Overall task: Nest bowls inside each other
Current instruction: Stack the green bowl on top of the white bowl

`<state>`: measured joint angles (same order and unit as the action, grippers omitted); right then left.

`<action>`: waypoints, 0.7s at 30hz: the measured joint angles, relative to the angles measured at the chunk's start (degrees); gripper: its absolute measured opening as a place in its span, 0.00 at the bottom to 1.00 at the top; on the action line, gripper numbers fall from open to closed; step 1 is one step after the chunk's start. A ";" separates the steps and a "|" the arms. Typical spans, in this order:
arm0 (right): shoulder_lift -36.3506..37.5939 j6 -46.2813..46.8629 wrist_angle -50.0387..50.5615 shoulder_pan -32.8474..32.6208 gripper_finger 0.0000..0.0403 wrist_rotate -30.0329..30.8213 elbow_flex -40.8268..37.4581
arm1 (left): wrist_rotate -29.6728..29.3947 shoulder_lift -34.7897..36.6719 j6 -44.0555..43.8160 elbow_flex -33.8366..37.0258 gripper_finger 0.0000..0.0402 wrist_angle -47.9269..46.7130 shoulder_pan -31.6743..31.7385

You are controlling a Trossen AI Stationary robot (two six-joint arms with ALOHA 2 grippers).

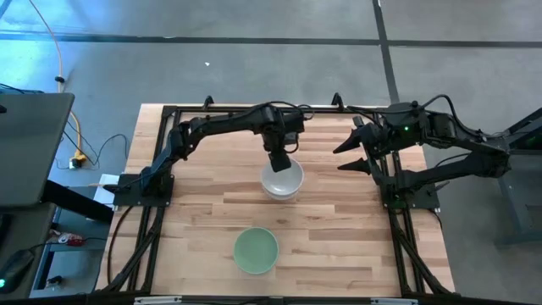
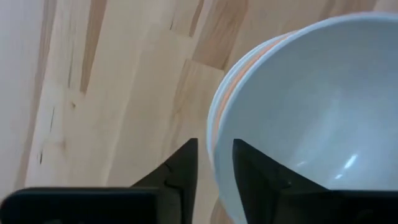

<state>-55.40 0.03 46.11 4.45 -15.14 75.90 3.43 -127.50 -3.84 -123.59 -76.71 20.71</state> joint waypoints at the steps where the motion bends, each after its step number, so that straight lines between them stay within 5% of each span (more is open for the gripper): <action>1: 0.00 0.00 0.00 0.00 0.56 0.00 0.00 | 0.16 0.00 0.00 -0.64 0.24 -0.04 0.00; 10: 0.00 1.19 2.14 0.00 0.56 -0.05 0.00 | 1.07 0.05 6.07 -8.90 0.32 -13.88 -0.07; 14: 0.02 2.73 5.14 0.00 0.56 -0.09 0.00 | 6.29 4.53 7.78 -7.08 0.32 -13.68 -2.13; 21: 0.36 3.75 7.74 0.00 0.56 -0.07 0.00 | 4.47 10.43 10.98 -7.17 0.33 -13.31 -9.25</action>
<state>-55.04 3.78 53.85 4.45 -15.20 75.90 7.90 -117.08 7.14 -130.76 -90.02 11.46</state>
